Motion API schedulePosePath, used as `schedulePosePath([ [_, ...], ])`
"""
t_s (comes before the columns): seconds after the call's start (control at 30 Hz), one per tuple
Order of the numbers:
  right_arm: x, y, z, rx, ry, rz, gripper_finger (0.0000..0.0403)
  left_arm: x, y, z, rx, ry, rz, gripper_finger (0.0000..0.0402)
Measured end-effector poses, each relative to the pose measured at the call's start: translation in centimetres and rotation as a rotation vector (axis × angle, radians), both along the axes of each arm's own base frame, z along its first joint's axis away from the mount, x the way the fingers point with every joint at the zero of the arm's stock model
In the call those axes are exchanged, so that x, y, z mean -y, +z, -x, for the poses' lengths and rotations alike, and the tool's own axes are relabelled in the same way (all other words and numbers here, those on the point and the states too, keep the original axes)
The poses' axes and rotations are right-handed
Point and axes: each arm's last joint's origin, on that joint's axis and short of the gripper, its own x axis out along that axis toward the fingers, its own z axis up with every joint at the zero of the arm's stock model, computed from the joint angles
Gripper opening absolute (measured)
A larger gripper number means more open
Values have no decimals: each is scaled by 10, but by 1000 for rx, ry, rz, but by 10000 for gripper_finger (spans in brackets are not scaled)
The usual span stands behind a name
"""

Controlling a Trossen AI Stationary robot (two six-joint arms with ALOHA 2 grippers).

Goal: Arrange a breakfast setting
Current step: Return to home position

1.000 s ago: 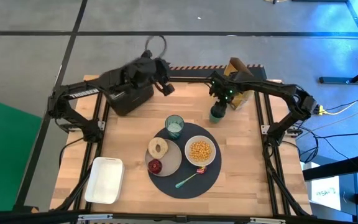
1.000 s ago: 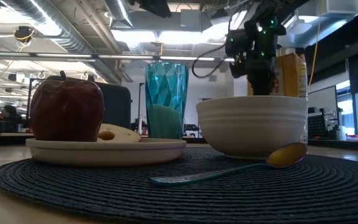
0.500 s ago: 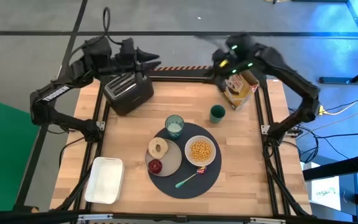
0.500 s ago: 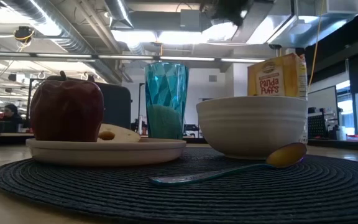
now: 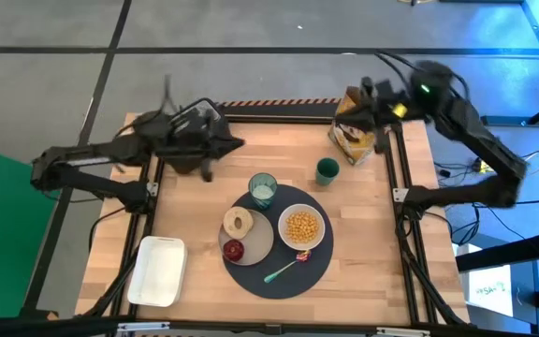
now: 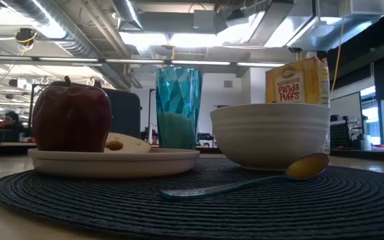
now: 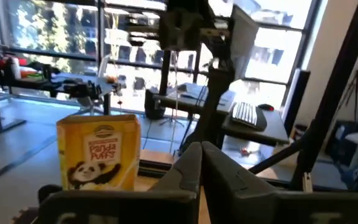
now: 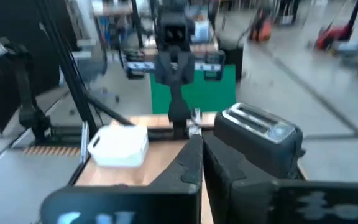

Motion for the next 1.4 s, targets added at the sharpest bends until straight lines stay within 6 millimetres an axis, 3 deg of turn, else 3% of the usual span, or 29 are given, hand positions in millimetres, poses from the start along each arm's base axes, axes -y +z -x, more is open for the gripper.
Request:
schedulePosePath([
  [0.1,-12,-17,23,101,-16,8,1,7,-14,31,49,16,11,5],
  [0.23,-21,-58,43,205,-142,-23,1,16,-40,67,58,-9,18,4],
  [0.4,-28,-110,56,148,-166,0,6,27,-76,76,0,-123,137,1],
  [0.5,-31,-131,61,108,-134,-16,1,30,-88,81,-12,-98,68,1],
  [0.67,-45,-137,84,240,-107,104,1,33,-100,95,55,-18,-25,1],
  [1.0,-52,-181,95,196,-95,8,0,34,-163,100,-64,-62,103,0],
  [1.2,-55,-204,99,177,-68,-16,0,38,-172,105,-22,-168,49,0],
  [1.4,-58,-216,105,214,-92,-54,0,38,-181,117,43,-149,16,0],
])
